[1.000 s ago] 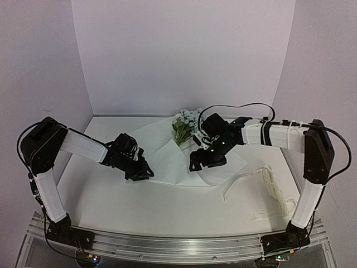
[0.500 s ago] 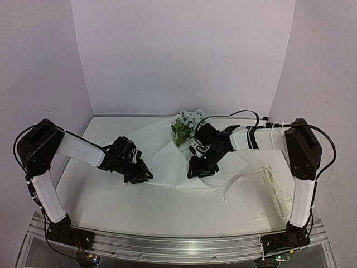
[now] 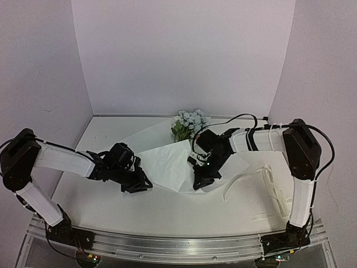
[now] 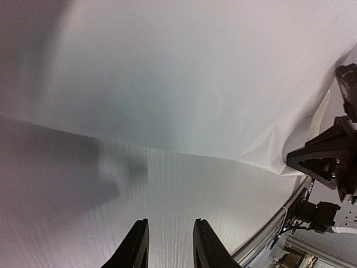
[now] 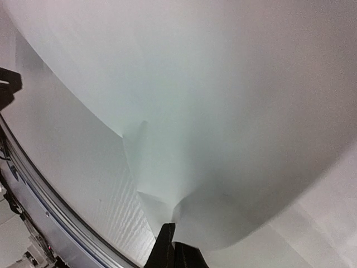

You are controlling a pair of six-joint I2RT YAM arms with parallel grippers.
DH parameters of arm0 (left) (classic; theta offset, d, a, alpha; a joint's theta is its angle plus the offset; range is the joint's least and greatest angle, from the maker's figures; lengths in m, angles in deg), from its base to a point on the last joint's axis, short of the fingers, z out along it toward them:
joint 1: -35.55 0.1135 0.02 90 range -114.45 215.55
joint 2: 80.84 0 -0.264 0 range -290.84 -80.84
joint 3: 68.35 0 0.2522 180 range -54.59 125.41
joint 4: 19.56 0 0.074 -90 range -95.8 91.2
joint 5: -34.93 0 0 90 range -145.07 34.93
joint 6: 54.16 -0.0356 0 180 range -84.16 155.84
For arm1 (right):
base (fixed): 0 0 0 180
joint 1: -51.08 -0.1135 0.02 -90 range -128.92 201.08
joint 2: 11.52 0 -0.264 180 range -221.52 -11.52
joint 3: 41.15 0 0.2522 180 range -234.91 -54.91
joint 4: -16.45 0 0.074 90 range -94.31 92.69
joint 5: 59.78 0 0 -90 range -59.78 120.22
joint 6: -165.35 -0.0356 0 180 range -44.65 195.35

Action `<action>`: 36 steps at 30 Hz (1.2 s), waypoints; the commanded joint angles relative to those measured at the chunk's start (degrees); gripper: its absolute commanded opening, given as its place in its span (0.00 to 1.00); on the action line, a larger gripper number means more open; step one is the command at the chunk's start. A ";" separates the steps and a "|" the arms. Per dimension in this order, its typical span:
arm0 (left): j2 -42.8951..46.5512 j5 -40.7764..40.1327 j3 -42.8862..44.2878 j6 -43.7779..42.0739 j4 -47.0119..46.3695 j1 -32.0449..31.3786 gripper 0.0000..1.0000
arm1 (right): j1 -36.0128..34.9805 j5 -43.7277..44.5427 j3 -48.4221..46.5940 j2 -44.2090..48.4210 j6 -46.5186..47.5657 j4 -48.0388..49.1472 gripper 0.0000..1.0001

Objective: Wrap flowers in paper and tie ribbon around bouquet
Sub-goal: Adjust the bottom corner of the flattened wrapping paper to the 1/4-folded wrapping paper.

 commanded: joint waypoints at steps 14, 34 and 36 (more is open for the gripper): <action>10.53 -5.26 4.67 0.20 10.36 -5.65 0.30 | -2.63 3.68 2.10 9.50 9.40 -17.34 0.00; -1.37 2.45 10.30 -8.94 8.76 -5.64 0.31 | -2.57 30.32 3.60 5.45 -7.69 -10.16 0.00; -1.87 2.59 11.27 -10.09 9.58 -5.65 0.31 | -2.55 30.37 1.85 3.83 -8.73 -10.24 0.00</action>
